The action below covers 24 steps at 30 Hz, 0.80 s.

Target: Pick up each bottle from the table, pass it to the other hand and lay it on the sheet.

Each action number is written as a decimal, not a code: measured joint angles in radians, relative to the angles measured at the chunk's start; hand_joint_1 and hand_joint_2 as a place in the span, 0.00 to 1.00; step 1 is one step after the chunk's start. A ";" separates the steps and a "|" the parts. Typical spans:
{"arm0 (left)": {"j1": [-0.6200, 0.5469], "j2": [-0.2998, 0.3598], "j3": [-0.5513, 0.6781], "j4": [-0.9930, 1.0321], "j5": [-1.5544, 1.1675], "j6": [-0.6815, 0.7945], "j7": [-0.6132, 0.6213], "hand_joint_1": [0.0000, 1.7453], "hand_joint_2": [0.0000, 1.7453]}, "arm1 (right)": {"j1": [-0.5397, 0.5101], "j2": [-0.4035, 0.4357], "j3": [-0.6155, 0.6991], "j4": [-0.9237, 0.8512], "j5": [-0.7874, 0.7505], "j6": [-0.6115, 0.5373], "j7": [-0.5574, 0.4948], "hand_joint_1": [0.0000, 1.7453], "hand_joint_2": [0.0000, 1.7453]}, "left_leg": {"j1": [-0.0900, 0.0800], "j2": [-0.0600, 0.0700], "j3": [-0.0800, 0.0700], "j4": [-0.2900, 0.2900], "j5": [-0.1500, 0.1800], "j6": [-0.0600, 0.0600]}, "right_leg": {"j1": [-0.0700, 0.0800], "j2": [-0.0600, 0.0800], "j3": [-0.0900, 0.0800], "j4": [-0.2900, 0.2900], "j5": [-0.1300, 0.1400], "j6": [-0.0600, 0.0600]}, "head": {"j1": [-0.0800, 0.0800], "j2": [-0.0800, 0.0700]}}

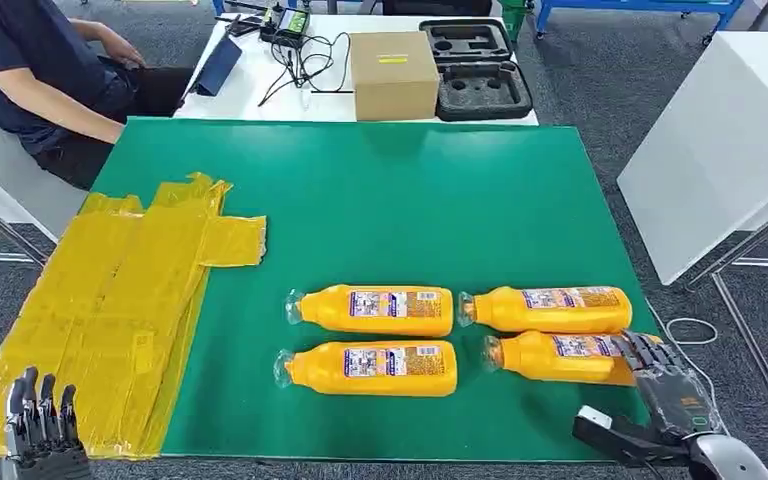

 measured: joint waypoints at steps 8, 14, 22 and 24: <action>0.015 0.000 0.003 0.000 0.008 0.003 -0.003 0.00 0.00 | -0.012 -0.009 -0.004 0.008 -0.050 -0.018 -0.044 0.00 1.00 | 0.000 0.000 0.000 0.000 0.000 0.000 | 0.000 0.000 0.001 0.000 0.000 0.000 | 0.000 0.000; 0.029 0.000 0.004 0.000 0.021 0.029 -0.003 0.00 0.00 | -0.046 -0.004 -0.002 0.016 -0.023 0.004 -0.056 0.00 1.00 | 0.000 0.001 0.000 0.000 0.000 0.000 | 0.000 0.000 0.001 0.000 0.000 0.000 | 0.000 0.000; 0.041 -0.001 -0.003 -0.001 0.026 0.035 -0.002 0.00 0.00 | -0.121 0.017 0.009 0.087 0.015 0.022 -0.083 1.00 1.00 | 0.000 0.000 0.000 0.000 0.000 0.000 | 0.000 0.000 0.001 0.000 0.000 0.000 | 0.000 0.000; 0.041 -0.001 -0.003 -0.001 0.024 0.035 -0.002 0.00 0.00 | -0.130 0.024 0.016 0.099 0.020 0.022 -0.085 0.99 1.00 | 0.000 0.000 0.000 0.000 0.000 0.000 | 0.000 0.000 0.001 0.000 0.000 0.000 | 0.000 0.000</action>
